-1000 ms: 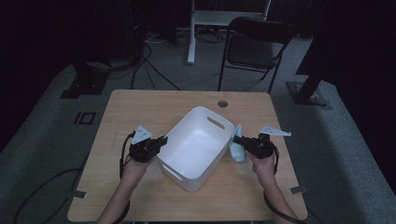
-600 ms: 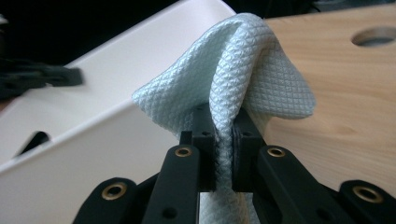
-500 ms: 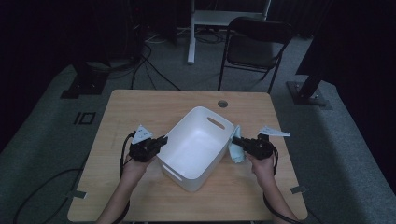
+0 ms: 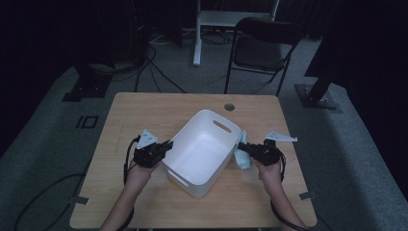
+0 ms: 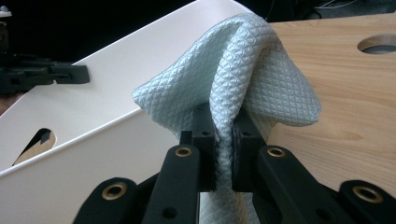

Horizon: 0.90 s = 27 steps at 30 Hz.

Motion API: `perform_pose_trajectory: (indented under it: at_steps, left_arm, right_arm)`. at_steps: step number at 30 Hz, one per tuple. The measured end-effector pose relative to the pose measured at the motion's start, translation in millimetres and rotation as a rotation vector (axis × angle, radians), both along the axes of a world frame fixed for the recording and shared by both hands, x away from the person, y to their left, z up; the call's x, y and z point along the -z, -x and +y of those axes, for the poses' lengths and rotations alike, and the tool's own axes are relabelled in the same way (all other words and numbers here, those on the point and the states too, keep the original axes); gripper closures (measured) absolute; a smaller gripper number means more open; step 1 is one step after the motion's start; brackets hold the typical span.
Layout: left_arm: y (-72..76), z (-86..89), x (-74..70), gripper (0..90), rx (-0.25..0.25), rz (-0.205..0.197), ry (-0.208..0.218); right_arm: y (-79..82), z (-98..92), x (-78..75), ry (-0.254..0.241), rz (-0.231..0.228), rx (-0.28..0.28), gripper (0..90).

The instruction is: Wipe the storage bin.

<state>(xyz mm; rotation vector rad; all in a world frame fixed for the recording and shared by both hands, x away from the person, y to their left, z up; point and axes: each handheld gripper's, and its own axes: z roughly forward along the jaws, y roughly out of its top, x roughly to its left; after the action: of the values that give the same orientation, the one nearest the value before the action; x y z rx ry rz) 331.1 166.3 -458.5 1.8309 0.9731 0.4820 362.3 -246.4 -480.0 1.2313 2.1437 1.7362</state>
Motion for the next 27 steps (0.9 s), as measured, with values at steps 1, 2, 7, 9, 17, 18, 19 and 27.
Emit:
perform_pose_trajectory:
  at_steps: [1, 2, 7, 9, 17, 18, 19, 27]
  left_arm:
    - [0.1, -0.1, 0.0, 86.5, 0.000, 0.000, 0.001]
    - [0.3, -0.2, 0.1, 86.5, -0.003, 0.000, 0.002]
    - [1.0, -1.1, 0.2, 86.5, -0.020, 0.002, 0.004]
    - [1.3, -1.6, 0.0, 86.5, -0.020, 0.003, 0.001]
    - [2.4, -2.8, 0.1, 86.4, -0.027, -0.001, -0.001]
    - [3.0, -3.9, -0.1, 86.4, -0.037, -0.001, -0.004]
    - [3.2, -4.4, -0.1, 86.4, -0.040, -0.001, -0.005]
    - [4.0, -6.2, 0.2, 86.1, -0.038, -0.002, -0.001]
  right_arm:
    - [-0.9, -0.7, 1.8, -0.006, 0.008, -0.004, 83.1]
    - [-1.6, -0.4, 3.6, 0.000, 0.013, -0.004, 83.0]
    - [-1.2, 1.5, 3.8, 0.011, 0.020, -0.005, 83.0]
    - [0.5, 2.6, 1.0, 0.002, 0.014, -0.012, 83.0]
    - [-1.3, 3.7, 7.5, 0.009, 0.025, -0.009, 83.0]
    - [-1.4, 4.0, 7.3, 0.009, 0.028, -0.008, 83.0]
    - [-1.3, 4.4, 6.2, 0.015, 0.027, -0.007, 83.0]
    - [0.9, 6.3, 3.9, -0.012, 0.018, -0.017, 83.0]
